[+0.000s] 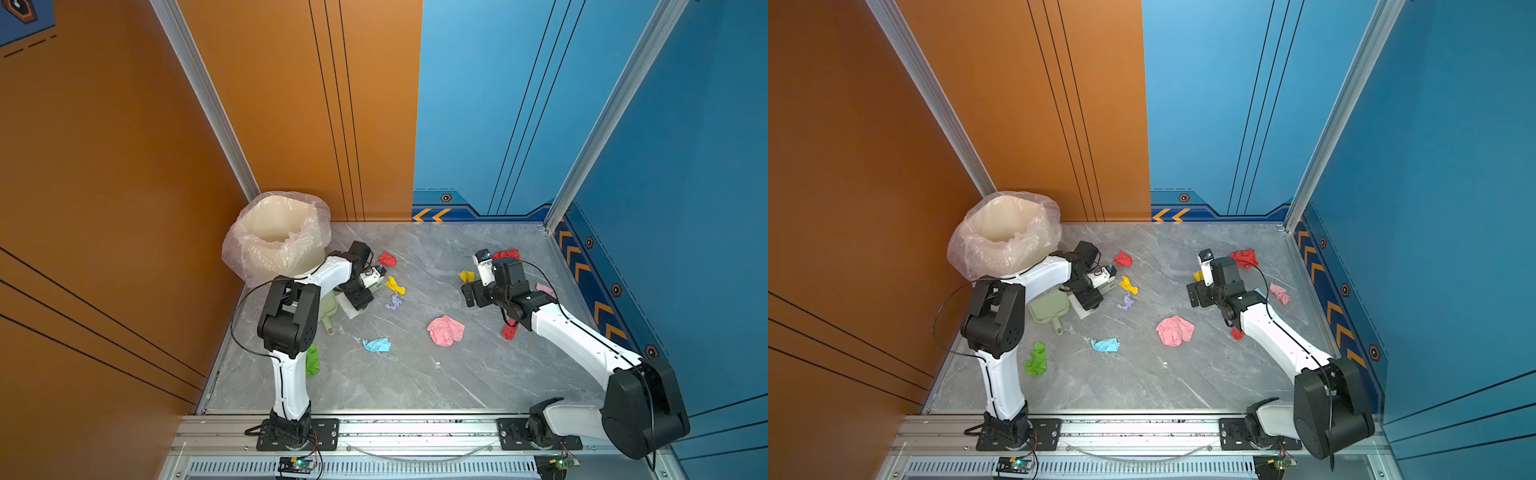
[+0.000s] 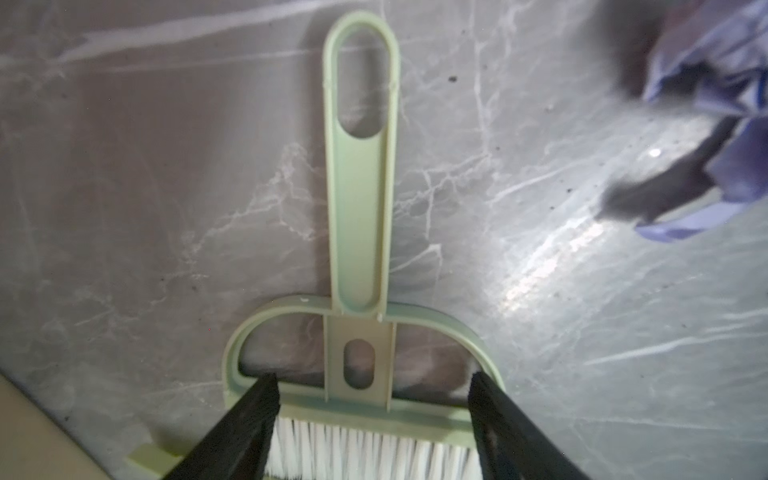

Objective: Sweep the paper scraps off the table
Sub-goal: 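Close the left gripper on the green brush at the bristle end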

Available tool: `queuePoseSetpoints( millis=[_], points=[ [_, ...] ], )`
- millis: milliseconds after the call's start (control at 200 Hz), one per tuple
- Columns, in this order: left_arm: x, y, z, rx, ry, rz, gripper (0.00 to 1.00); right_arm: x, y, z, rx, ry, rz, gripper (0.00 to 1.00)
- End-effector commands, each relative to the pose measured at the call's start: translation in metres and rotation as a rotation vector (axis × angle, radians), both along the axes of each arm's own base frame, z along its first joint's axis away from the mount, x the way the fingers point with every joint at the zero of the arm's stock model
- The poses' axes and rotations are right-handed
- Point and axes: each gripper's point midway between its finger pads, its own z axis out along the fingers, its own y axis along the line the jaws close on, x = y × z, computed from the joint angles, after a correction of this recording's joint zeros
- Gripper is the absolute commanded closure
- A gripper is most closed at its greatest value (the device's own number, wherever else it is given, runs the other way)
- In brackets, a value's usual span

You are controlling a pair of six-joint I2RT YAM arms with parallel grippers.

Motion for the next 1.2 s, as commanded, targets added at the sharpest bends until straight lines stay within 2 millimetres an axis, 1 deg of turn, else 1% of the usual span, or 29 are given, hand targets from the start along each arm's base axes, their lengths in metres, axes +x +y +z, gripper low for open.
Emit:
queuePoseSetpoints(
  millis=[0,245,651,936,1196],
  points=[
    [-0.007,-0.0017,-0.0021,0.002,0.05,-0.022,0.26,0.0032,0.0032,0.0047,-0.016,-0.002,0.009,0.0],
    [-0.0085,-0.0003,-0.0041,0.011,0.068,-0.023,0.26,0.0025,0.0061,0.0039,-0.021,0.0,0.018,0.0],
    [-0.0085,-0.0001,-0.0074,0.035,0.08,-0.034,0.26,0.0019,0.0054,0.0014,-0.031,0.004,0.018,0.0],
    [-0.0065,-0.0034,-0.0068,0.037,0.079,-0.043,0.28,0.0024,0.0062,-0.0008,-0.033,0.009,0.017,0.0],
    [-0.0065,-0.0016,-0.009,0.058,0.091,-0.05,0.3,0.0018,0.0075,-0.0023,-0.034,0.011,0.02,0.0]
  ],
)
